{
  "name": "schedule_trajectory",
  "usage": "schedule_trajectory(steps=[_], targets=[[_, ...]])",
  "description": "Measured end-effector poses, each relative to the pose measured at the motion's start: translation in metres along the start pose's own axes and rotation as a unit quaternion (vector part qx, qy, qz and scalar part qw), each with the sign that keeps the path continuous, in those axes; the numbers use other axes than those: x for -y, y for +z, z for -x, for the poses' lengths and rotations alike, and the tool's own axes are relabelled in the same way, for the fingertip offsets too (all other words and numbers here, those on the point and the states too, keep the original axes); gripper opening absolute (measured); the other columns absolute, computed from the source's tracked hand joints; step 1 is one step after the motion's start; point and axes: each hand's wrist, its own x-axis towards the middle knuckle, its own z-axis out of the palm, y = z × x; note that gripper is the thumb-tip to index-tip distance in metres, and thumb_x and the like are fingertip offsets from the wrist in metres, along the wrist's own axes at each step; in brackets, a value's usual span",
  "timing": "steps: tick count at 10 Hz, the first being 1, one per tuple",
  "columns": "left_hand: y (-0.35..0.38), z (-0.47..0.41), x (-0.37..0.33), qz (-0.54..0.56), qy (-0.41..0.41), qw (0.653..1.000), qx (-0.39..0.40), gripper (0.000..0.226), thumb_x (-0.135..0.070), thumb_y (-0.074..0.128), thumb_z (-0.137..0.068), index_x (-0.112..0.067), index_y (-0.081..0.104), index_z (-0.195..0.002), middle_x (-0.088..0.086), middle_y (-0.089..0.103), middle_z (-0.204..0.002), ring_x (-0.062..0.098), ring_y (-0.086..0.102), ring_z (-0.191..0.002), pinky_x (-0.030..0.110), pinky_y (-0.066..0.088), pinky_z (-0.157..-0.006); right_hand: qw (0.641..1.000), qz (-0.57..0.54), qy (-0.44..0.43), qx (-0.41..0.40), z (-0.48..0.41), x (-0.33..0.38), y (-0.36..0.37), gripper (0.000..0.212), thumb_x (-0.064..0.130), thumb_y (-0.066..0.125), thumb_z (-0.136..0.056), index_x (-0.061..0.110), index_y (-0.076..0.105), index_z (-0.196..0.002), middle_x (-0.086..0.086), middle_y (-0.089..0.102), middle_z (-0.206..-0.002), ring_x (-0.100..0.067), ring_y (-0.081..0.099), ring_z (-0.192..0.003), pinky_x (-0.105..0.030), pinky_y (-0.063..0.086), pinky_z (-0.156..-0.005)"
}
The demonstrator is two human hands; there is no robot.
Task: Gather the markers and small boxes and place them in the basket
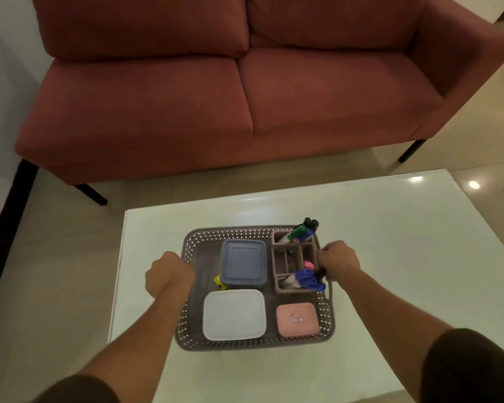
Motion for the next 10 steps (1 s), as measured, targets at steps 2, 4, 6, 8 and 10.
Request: schedule_trajectory(steps=[2,4,6,8,10], targets=[[0.021,0.037,-0.029,0.036,0.022,0.998,0.049,0.023,-0.032,0.061,-0.087,-0.013,0.073,-0.092,0.012,0.074,-0.099,0.035,0.069,-0.095,0.033,0.052,-0.074,0.998,-0.05,0.002,-0.029,-0.018,-0.033,-0.04,0.017,0.008,0.059,-0.082,0.003,0.076,-0.085,-0.011,0.07,-0.07,-0.024,0.065,-0.062,-0.027,0.05,-0.058],[0.038,0.076,-0.06,0.083,0.047,0.995,0.03,0.028,-0.023,0.059,-0.086,-0.013,0.059,-0.059,0.004,0.064,-0.061,0.025,0.06,-0.058,0.025,0.037,-0.049,0.989,-0.114,-0.05,-0.084,-0.042,-0.067,-0.072,0.027,0.003,0.06,-0.088,0.005,0.077,-0.11,-0.015,0.074,-0.107,-0.027,0.062,-0.088,-0.035,0.051,-0.079],[0.053,0.097,-0.083,0.066,0.056,0.996,0.022,0.033,-0.022,0.053,-0.091,-0.016,0.057,-0.059,0.002,0.063,-0.062,0.022,0.057,-0.058,0.026,0.037,-0.052,0.991,-0.082,-0.075,-0.07,-0.063,-0.085,-0.093,0.028,0.006,0.058,-0.092,0.006,0.076,-0.114,-0.015,0.074,-0.111,-0.031,0.066,-0.096,-0.036,0.051,-0.085],[0.06,0.105,-0.079,0.034,0.051,0.998,0.021,0.025,-0.021,0.049,-0.092,-0.019,0.065,-0.072,0.005,0.071,-0.08,0.026,0.066,-0.074,0.033,0.056,-0.07,0.992,-0.033,-0.102,-0.059,-0.061,-0.089,-0.093,0.025,0.007,0.055,-0.094,0.012,0.078,-0.102,-0.01,0.07,-0.086,-0.024,0.059,-0.075,-0.029,0.043,-0.069],[0.041,0.123,-0.112,-0.02,0.124,0.989,-0.077,0.024,-0.024,0.047,-0.098,-0.013,0.066,-0.109,0.011,0.062,-0.108,0.031,0.061,-0.102,0.034,0.047,-0.071,0.991,0.037,-0.093,-0.088,-0.039,-0.072,-0.113,0.018,0.014,0.052,-0.096,0.009,0.066,-0.087,-0.003,0.059,-0.073,-0.022,0.056,-0.066,-0.031,0.047,-0.063]])
